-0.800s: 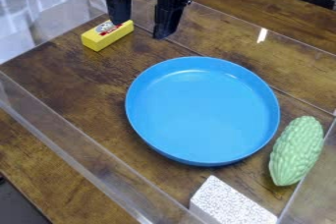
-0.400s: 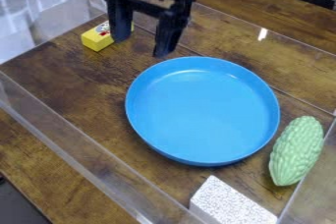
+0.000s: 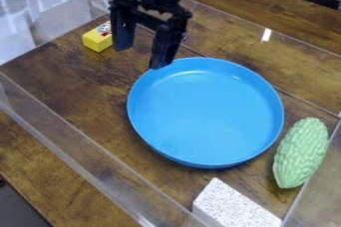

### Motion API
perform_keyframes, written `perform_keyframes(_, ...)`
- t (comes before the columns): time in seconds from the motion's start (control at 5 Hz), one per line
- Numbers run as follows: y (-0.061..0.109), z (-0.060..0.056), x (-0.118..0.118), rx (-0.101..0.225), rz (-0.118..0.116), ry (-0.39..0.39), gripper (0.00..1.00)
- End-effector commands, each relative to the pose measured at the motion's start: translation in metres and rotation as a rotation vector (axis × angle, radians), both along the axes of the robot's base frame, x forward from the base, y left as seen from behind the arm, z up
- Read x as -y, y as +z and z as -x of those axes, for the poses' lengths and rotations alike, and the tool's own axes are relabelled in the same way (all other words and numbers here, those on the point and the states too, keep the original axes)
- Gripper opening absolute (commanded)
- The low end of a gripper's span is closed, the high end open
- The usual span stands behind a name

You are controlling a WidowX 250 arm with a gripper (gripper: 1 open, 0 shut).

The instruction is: Put the yellow block in the blue tray

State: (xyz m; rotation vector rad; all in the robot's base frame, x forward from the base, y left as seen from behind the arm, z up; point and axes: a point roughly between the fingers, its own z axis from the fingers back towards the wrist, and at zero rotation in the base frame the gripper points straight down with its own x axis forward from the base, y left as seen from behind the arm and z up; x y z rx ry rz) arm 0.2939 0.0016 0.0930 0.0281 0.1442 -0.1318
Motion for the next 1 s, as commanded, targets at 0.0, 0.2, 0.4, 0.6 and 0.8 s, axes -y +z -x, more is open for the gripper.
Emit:
perform_keyframes(0.0,0.01,0.002,-0.022,0.038,-0.005,-0.009,1.0)
perform_keyframes(0.2,0.03,0.008,-0.046,0.056,-0.035,-0.028,1.0)
perform_keyframes(0.4,0.047,0.011,-0.075,0.082,-0.038,-0.053,1.0)
perform_keyframes(0.6,0.039,-0.005,-0.084,0.11,-0.044,-0.145,1.0)
perform_keyframes(0.8,0.028,-0.024,-0.069,0.137,-0.042,-0.219,1.0)
